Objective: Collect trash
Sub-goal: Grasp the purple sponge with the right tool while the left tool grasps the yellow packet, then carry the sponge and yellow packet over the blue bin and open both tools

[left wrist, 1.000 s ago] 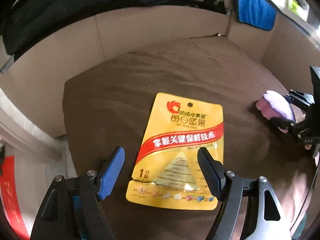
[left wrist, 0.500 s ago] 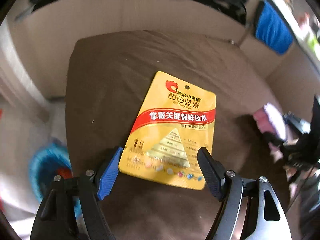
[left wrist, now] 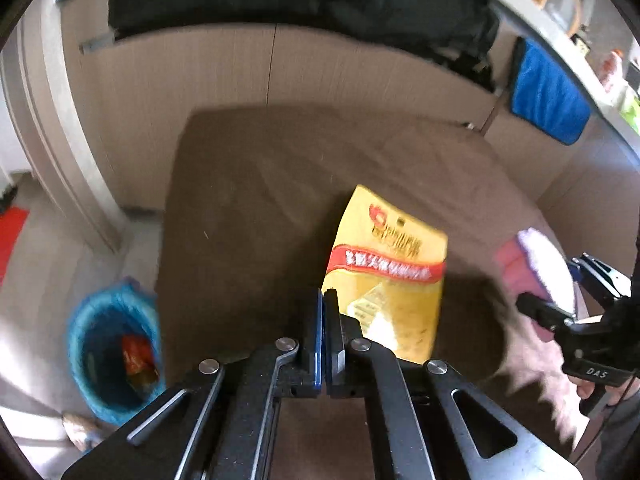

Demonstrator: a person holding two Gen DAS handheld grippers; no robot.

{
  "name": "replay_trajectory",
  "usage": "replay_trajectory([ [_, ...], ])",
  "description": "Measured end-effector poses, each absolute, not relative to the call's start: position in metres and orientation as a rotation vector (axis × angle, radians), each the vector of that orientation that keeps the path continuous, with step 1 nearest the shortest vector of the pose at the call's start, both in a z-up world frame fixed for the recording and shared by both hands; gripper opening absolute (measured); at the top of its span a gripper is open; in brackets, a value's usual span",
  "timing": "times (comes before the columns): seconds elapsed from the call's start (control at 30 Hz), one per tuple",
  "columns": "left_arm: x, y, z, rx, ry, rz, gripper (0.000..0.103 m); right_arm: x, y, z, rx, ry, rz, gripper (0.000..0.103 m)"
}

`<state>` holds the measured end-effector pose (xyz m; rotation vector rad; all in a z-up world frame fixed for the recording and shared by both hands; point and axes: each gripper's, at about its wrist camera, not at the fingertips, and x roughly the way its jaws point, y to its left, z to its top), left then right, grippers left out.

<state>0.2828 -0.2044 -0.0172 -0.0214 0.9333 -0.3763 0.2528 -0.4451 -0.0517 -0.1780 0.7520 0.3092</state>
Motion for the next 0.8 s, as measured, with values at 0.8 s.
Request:
replay_trajectory([
  [0.8, 0.187, 0.065, 0.081, -0.049, 0.687, -0.081, 0.0, 0.233, -0.156, 0.011, -0.159, 0.628, 0.468, 0.062],
])
